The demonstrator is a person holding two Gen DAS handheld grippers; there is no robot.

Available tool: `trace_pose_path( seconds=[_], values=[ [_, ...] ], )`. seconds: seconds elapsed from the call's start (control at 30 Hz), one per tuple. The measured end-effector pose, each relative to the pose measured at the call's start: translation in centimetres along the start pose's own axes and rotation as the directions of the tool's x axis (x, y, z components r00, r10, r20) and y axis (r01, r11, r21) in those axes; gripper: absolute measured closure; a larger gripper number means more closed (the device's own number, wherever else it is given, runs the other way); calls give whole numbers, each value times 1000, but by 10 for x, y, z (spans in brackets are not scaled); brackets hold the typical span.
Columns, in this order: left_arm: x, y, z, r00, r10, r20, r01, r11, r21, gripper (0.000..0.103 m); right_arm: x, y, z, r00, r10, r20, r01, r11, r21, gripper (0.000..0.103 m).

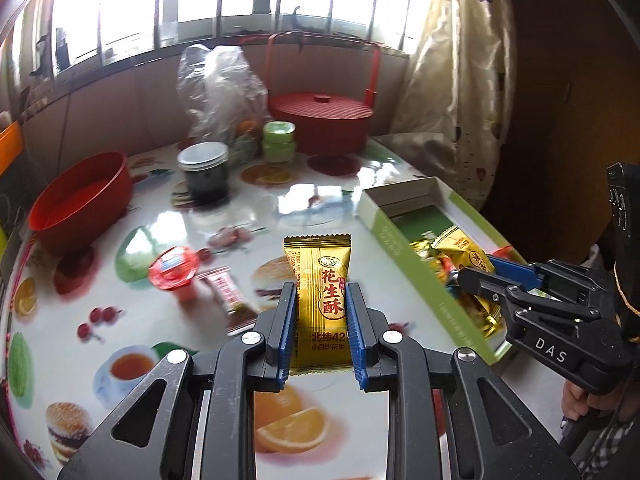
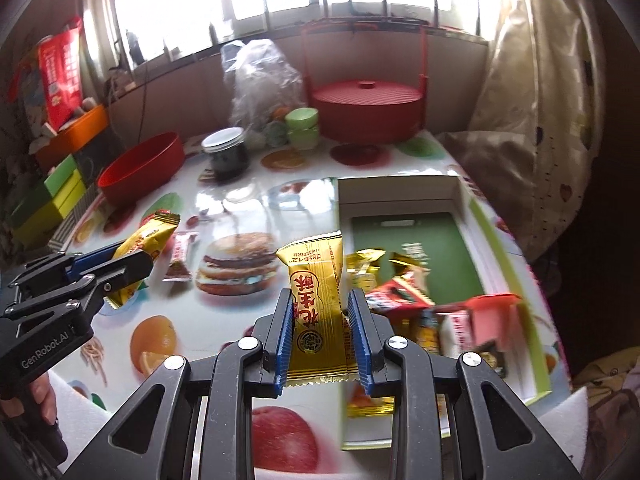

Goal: Organize snacks
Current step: 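Carry the yellow peanut candy with the right tool over the green box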

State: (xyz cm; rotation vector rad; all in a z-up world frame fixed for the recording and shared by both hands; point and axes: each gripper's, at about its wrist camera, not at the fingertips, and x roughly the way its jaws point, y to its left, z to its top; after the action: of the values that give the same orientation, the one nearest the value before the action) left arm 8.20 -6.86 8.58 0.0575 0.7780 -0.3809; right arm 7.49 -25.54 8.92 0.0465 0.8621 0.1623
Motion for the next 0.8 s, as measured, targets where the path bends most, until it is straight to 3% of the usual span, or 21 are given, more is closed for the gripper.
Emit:
trace_pose_path(
  seconds=[0.8],
  values=[
    [51, -70, 18, 991, -122, -62, 125, 991, 40, 78, -11, -73, -14, 993, -119, -5, 119, 988, 102, 77]
  ],
)
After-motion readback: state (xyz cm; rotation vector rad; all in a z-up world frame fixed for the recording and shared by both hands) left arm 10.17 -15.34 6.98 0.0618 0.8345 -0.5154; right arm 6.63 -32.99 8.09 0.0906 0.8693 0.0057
